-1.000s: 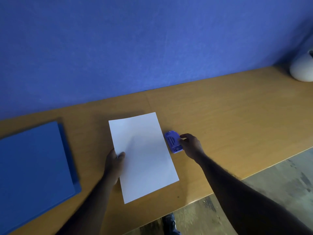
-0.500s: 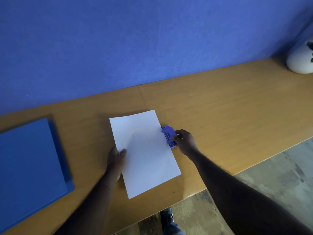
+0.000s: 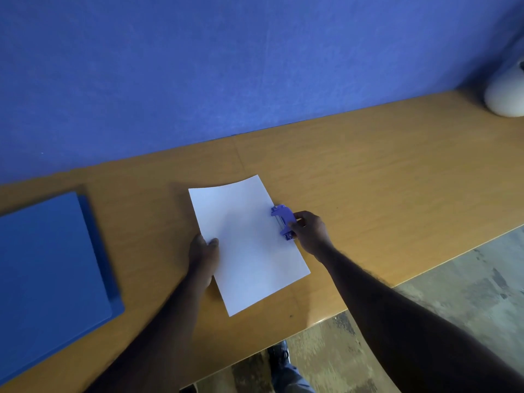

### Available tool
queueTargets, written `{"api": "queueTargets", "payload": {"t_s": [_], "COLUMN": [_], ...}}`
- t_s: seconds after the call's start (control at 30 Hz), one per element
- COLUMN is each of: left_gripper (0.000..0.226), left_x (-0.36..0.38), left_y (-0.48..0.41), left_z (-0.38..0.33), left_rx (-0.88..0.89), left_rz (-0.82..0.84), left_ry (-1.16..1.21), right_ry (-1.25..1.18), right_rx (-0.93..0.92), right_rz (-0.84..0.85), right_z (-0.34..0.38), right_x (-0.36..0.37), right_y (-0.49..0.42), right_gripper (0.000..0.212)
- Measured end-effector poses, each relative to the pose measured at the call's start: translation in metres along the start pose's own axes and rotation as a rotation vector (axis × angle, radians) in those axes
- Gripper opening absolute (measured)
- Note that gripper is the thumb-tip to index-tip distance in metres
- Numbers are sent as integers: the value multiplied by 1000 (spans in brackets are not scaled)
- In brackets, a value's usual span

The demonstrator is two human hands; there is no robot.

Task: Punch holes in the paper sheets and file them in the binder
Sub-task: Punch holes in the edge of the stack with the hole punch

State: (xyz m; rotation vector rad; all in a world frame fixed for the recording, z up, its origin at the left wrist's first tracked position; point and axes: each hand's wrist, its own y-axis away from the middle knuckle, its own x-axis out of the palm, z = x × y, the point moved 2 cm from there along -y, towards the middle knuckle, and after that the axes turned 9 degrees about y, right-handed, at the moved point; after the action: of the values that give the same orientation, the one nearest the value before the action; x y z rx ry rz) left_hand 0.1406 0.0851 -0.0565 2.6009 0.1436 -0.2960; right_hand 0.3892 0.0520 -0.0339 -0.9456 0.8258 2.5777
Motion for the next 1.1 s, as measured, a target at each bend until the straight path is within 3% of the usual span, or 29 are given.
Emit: {"api": "queueTargets", "payload": {"t_s": [0.5, 1.1], "left_gripper": [40, 37], "left_x": [-8, -29], "left_y": [-5, -2], "left_z": [6, 5], "left_rx": [46, 65], "left_rz": [67, 20], "left_ry": [-165, -179], "right_ry": [10, 18], "right_rx": [1, -7], "right_rz": [21, 5], "right_z": [-1, -1], "right_x": [-1, 1], "right_y": [-3, -5], "right_gripper": [29, 33]}}
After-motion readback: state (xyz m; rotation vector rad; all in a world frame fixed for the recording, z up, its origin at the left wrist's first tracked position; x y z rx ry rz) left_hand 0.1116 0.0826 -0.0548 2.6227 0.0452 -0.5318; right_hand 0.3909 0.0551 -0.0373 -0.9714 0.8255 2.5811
